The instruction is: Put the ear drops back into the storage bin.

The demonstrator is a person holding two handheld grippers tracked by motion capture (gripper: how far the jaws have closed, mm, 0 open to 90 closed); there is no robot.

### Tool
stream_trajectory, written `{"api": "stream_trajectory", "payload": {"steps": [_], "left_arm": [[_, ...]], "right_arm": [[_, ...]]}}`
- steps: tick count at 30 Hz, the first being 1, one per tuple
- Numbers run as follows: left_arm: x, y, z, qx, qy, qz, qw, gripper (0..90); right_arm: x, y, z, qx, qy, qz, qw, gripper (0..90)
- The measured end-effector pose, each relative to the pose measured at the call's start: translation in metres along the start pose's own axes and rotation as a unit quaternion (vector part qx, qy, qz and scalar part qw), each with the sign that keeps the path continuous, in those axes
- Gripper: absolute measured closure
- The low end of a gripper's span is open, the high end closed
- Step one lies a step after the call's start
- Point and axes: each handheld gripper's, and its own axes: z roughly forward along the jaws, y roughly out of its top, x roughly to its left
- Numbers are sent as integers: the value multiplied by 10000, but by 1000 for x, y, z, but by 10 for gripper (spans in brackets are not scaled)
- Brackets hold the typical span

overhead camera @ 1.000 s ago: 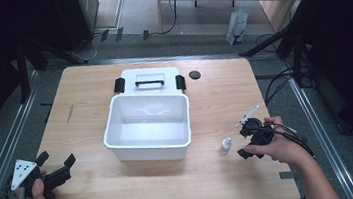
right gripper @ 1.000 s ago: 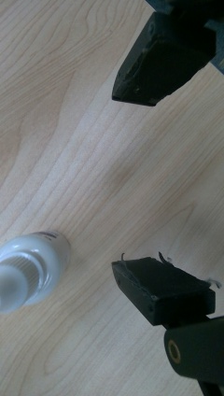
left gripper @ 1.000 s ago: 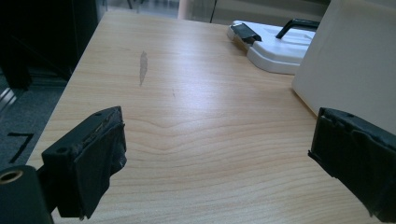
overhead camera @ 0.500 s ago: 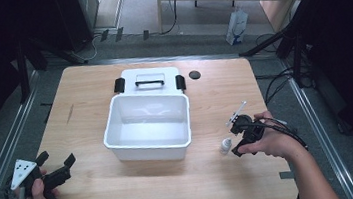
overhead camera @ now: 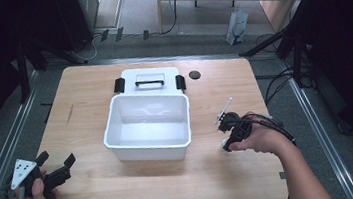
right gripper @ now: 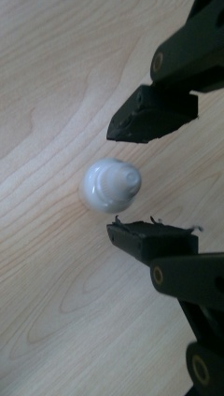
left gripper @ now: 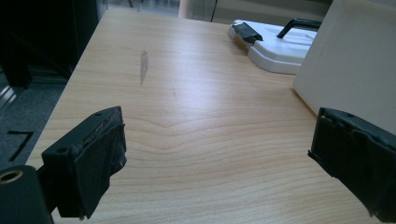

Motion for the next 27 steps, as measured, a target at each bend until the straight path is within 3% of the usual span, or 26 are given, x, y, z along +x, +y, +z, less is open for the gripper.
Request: {"api": "stream_trajectory", "payload": {"steps": [4, 12, 14, 15, 17, 23, 27], "left_arm": [[0, 0, 0, -8, -10, 2, 10000, 41], [1, 0, 0, -15, -11, -11, 10000, 41], [1, 0, 0, -20, -7, -25, 10000, 41], [1, 0, 0, -16, -15, -27, 10000, 41], [1, 0, 0, -21, -13, -48, 10000, 41], [1, 0, 0, -15, -18, -67, 10000, 41], [2, 0, 0, -15, -26, -79, 10000, 41]], "right_arm": [[-3, 6, 3, 92, 85, 120, 9998, 609], [-3, 9, 5, 151, 168, 194, 9996, 611], [-4, 9, 4, 115, 183, 186, 9996, 620], [-4, 10, 1, 62, 176, 176, 9997, 717], [-6, 10, -8, -174, 137, 279, 9994, 719], [-1, 12, -5, 204, 76, 51, 9997, 720], [-1, 16, -10, 150, 149, 34, 9998, 720]]}}
